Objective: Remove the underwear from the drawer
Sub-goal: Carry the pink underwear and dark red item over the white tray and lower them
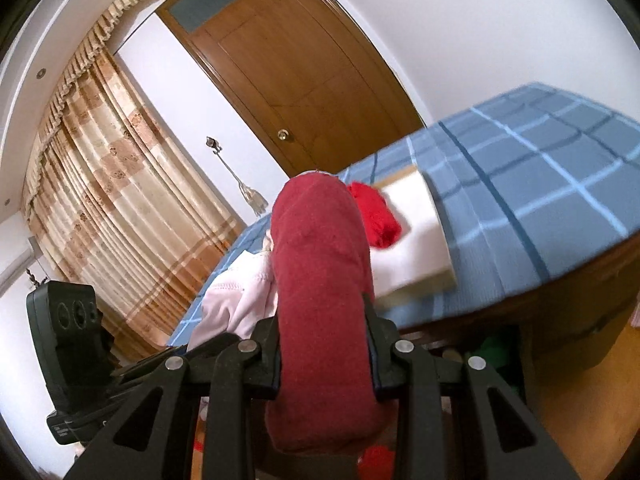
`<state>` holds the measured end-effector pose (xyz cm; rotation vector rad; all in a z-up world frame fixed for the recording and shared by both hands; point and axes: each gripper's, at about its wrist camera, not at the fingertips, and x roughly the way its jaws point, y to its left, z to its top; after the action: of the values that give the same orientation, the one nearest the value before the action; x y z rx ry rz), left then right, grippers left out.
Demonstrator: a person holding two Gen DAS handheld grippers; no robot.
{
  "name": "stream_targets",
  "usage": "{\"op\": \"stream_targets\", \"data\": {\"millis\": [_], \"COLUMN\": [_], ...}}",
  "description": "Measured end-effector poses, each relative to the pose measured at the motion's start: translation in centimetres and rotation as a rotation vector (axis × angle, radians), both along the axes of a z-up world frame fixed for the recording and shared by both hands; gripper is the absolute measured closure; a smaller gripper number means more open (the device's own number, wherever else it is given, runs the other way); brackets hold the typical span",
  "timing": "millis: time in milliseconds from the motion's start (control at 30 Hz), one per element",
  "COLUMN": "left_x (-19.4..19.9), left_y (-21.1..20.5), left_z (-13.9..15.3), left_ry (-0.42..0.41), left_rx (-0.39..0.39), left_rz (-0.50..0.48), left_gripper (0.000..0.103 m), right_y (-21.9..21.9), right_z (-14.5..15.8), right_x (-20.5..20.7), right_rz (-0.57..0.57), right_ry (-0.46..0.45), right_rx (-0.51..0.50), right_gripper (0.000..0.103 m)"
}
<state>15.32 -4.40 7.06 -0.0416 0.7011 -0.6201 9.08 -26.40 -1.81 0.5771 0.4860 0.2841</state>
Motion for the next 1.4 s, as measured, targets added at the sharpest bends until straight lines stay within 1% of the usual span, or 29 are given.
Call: {"op": "stream_targets", "data": {"millis": [100, 267, 367, 467, 633, 767, 900, 1000, 1167, 1400], "left_x": [1.3, 3.1, 4.4, 5.9, 8.7, 11.0, 13.4, 15.2, 18.1, 19.8], "left_y": [-0.3, -1.3, -2.2, -3.0, -4.3, -5.5, -6.8, -7.8, -8.6, -9.7], "left_z": [1.0, 2.4, 2.6, 2.3, 1.3, 0.6, -0.1, -0.9, -2.6, -4.3], "left_ry": [-0.036, -0.104, -0.132, -0.136, -0.130, -0.121, -0.107, -0.095, -0.037, 0.008], "left_rx": [-0.012, -0.015, -0.013, -0.013, -0.018, -0.024, -0.017, 0.004, 0.013, 0.040], "left_rz": [0.020, 0.034, 0.041, 0.054, 0.076, 0.089, 0.104, 0.124, 0.156, 0.171], "left_gripper": [0.085, 0.085, 0.085, 0.085, 0.085, 0.085, 0.085, 0.085, 0.085, 0.085], "right_y": [-0.1, -0.8, -1.3, -1.7, -2.3, -2.7, -3.2, -3.7, -4.1, -4.0], "right_z": [1.1, 2.2, 2.6, 2.9, 3.0, 2.6, 1.5, 0.8, -0.5, -2.3], "right_x": [1.1, 3.1, 4.5, 6.2, 9.5, 12.5, 15.8, 18.1, 21.4, 24.4], "right_rz": [-0.021, -0.051, -0.081, -0.102, -0.139, -0.155, -0.159, -0.162, -0.147, -0.118], "right_ry": [-0.018, -0.042, -0.052, -0.049, -0.036, -0.012, 0.044, 0.086, 0.154, 0.236], "right_rx": [-0.033, -0.053, -0.075, -0.097, -0.132, -0.153, -0.153, -0.153, -0.152, -0.137], "right_gripper": [0.070, 0.070, 0.070, 0.070, 0.070, 0.070, 0.070, 0.070, 0.070, 0.070]}}
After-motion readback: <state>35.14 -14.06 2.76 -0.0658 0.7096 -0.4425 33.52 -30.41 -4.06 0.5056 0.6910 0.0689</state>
